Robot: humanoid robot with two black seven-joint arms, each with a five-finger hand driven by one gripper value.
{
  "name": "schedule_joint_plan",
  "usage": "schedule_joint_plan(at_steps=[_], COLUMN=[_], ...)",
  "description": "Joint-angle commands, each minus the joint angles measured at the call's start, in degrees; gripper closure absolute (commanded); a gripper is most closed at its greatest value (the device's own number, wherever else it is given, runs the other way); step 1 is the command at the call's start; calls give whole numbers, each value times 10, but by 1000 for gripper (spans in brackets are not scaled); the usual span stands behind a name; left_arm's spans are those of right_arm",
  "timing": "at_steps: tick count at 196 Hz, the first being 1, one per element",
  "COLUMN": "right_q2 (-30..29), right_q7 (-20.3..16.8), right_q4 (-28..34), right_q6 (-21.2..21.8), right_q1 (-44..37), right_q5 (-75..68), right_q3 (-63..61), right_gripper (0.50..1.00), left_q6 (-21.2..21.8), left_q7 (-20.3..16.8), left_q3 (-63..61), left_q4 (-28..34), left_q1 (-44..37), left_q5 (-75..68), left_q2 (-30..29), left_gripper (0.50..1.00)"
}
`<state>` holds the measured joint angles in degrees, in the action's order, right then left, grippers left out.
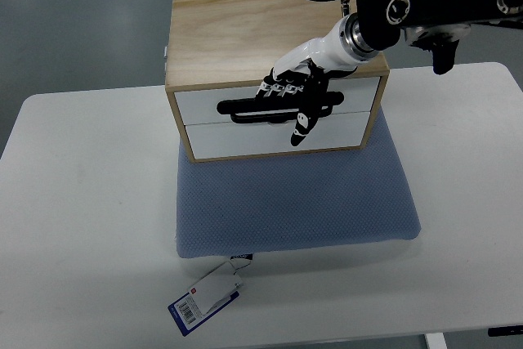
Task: Open wood drawer with right hand
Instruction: 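Lower the right hand and hook fingers around the upper drawer's black handle, then pull the upper drawer handle toward the robot with the right hand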
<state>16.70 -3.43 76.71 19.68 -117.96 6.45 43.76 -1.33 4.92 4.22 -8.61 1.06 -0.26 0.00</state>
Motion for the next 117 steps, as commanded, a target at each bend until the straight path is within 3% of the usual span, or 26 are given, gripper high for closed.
schedule_joint_plan(at_steps=[1,67,117], right_q2=[0,-9,-5], right_q7=[0,-2,-3], right_q4=[0,0,1], right_q6=[-3,-34,-16], right_q1=[2,25,23], right_q5=[1,1,15], right_q3=[1,4,5], right_gripper=[593,595,595], left_q6=[0,0,0], left_q7=[0,0,0], left_q3=[0,0,0], left_q4=[0,0,0], left_q1=[0,0,0], left_q5=[0,0,0], left_q2=[0,0,0], left_gripper=[500,500,500])
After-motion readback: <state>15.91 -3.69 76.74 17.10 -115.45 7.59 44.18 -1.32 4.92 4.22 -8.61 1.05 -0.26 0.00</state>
